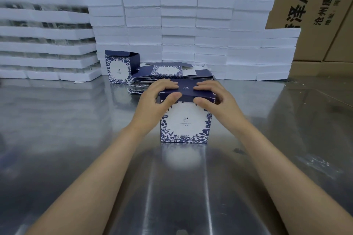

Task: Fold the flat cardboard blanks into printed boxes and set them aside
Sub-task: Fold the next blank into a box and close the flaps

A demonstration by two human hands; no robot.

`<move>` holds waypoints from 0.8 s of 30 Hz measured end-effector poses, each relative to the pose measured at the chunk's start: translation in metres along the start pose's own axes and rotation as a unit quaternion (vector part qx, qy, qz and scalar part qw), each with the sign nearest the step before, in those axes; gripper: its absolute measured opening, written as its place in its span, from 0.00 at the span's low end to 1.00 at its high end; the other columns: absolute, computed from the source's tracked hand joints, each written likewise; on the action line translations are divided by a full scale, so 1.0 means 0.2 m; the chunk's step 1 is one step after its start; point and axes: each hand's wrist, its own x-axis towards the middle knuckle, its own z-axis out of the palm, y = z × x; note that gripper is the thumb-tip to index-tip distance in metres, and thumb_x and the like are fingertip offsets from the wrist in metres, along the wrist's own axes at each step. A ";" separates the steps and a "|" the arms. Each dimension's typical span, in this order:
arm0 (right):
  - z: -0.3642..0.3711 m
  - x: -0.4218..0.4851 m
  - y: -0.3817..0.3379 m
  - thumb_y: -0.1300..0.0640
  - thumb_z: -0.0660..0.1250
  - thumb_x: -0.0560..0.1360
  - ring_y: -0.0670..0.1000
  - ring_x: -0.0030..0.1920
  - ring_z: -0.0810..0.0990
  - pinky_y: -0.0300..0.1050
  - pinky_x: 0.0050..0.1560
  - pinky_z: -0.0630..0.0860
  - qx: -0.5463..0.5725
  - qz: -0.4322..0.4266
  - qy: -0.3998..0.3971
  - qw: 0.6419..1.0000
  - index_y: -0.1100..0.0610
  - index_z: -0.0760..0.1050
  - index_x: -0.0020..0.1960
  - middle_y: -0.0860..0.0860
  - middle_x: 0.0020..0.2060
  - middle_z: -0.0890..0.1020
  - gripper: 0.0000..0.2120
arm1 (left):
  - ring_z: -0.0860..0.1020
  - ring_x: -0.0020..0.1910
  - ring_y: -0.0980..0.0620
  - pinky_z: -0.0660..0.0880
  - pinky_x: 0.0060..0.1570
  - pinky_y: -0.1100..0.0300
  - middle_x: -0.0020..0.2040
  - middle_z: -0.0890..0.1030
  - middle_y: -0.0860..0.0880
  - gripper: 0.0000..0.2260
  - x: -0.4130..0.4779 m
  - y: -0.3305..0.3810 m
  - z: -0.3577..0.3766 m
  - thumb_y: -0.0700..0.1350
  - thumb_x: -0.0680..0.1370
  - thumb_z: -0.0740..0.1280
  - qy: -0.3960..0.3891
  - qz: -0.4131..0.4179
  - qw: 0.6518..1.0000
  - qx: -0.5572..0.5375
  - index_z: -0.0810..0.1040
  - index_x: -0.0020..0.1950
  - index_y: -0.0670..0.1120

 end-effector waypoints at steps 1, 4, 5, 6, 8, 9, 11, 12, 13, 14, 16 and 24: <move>0.03 0.00 0.01 0.54 0.75 0.71 0.41 0.58 0.75 0.36 0.52 0.70 -0.018 -0.013 0.039 0.999 0.49 0.80 0.53 0.45 0.57 0.76 0.11 | 0.73 0.63 0.63 0.71 0.56 0.67 0.58 0.79 0.57 0.13 0.00 -0.01 -0.01 0.60 0.72 0.66 0.005 -0.014 1.000 -0.021 0.79 0.51 0.56; 0.15 -0.03 0.03 0.52 0.73 0.72 0.41 0.61 0.74 0.38 0.59 0.70 -0.042 -0.056 0.115 0.991 0.51 0.79 0.54 0.45 0.58 0.76 0.12 | 0.75 0.63 0.57 0.73 0.60 0.59 0.60 0.80 0.52 0.12 -0.01 -0.06 -0.02 0.56 0.75 0.67 0.057 -0.011 0.998 -0.011 0.79 0.54 0.51; 0.18 -0.05 0.04 0.51 0.70 0.74 0.42 0.64 0.72 0.40 0.63 0.69 -0.055 -0.078 0.126 0.987 0.52 0.77 0.57 0.46 0.61 0.75 0.13 | 0.75 0.62 0.55 0.73 0.61 0.55 0.59 0.79 0.51 0.11 -0.02 -0.07 -0.03 0.52 0.77 0.66 0.085 0.011 0.996 0.021 0.79 0.55 0.48; 0.21 -0.07 0.06 0.52 0.67 0.76 0.42 0.67 0.69 0.41 0.68 0.66 -0.072 -0.098 0.124 0.985 0.51 0.75 0.61 0.47 0.64 0.73 0.14 | 0.75 0.60 0.55 0.73 0.60 0.52 0.58 0.79 0.50 0.11 -0.03 -0.08 -0.03 0.50 0.78 0.65 0.113 0.035 0.991 0.058 0.78 0.56 0.45; 0.25 -0.09 0.09 0.53 0.62 0.78 0.43 0.72 0.62 0.39 0.73 0.56 -0.127 -0.113 0.090 0.981 0.48 0.66 0.70 0.47 0.73 0.65 0.21 | 0.72 0.59 0.57 0.71 0.62 0.52 0.58 0.76 0.49 0.13 -0.04 -0.10 -0.01 0.49 0.80 0.64 0.152 0.048 0.981 0.115 0.76 0.59 0.43; 0.27 -0.10 0.10 0.52 0.60 0.79 0.44 0.72 0.60 0.36 0.72 0.51 -0.164 -0.109 0.071 0.978 0.44 0.60 0.73 0.45 0.76 0.59 0.24 | 0.69 0.63 0.56 0.68 0.66 0.53 0.62 0.73 0.48 0.18 -0.05 -0.10 0.00 0.53 0.79 0.63 0.145 0.025 0.981 0.129 0.74 0.62 0.43; 0.29 -0.09 0.10 0.51 0.58 0.78 0.47 0.67 0.59 0.29 0.68 0.44 -0.206 -0.093 0.045 0.973 0.39 0.52 0.74 0.42 0.77 0.52 0.28 | 0.57 0.74 0.54 0.57 0.74 0.58 0.73 0.59 0.48 0.36 -0.06 -0.10 0.04 0.66 0.73 0.64 0.088 -0.042 0.986 0.137 0.64 0.72 0.44; 0.30 -0.09 0.10 0.54 0.57 0.78 0.47 0.65 0.57 0.27 0.67 0.43 -0.202 -0.089 0.036 0.975 0.39 0.51 0.74 0.41 0.78 0.50 0.29 | 0.50 0.76 0.55 0.52 0.74 0.58 0.77 0.50 0.52 0.45 -0.06 -0.11 0.07 0.71 0.69 0.64 0.064 -0.063 0.987 0.135 0.57 0.76 0.46; 0.31 -0.08 0.10 0.56 0.57 0.77 0.47 0.64 0.57 0.25 0.66 0.43 -0.190 -0.090 0.027 0.977 0.40 0.51 0.75 0.41 0.78 0.49 0.30 | 0.45 0.77 0.57 0.51 0.75 0.57 0.77 0.43 0.56 0.50 -0.07 -0.11 0.08 0.73 0.65 0.64 0.054 -0.073 0.987 0.136 0.51 0.78 0.47; 0.31 -0.08 0.10 0.58 0.56 0.76 0.48 0.64 0.58 0.25 0.66 0.44 -0.179 -0.093 0.016 0.979 0.41 0.52 0.75 0.42 0.78 0.49 0.31 | 0.42 0.77 0.58 0.52 0.75 0.55 0.77 0.40 0.59 0.53 -0.07 -0.12 0.09 0.74 0.63 0.64 0.054 -0.077 0.986 0.139 0.48 0.78 0.49; 0.30 -0.08 0.11 0.60 0.57 0.76 0.50 0.67 0.58 0.26 0.67 0.46 -0.161 -0.100 -0.017 0.982 0.43 0.51 0.75 0.43 0.78 0.49 0.31 | 0.44 0.78 0.56 0.57 0.75 0.50 0.77 0.40 0.58 0.53 -0.06 -0.13 0.08 0.72 0.63 0.67 0.066 -0.086 0.982 0.152 0.49 0.78 0.49; 0.27 0.00 0.19 0.58 0.56 0.79 0.45 0.72 0.56 0.31 0.71 0.47 -0.190 -0.113 -0.081 0.972 0.49 0.58 0.76 0.44 0.75 0.60 0.26 | 0.60 0.74 0.39 0.62 0.67 0.42 0.77 0.56 0.40 0.40 -0.02 -0.38 -0.43 0.65 0.65 0.70 0.389 -0.169 0.836 0.347 0.66 0.71 0.46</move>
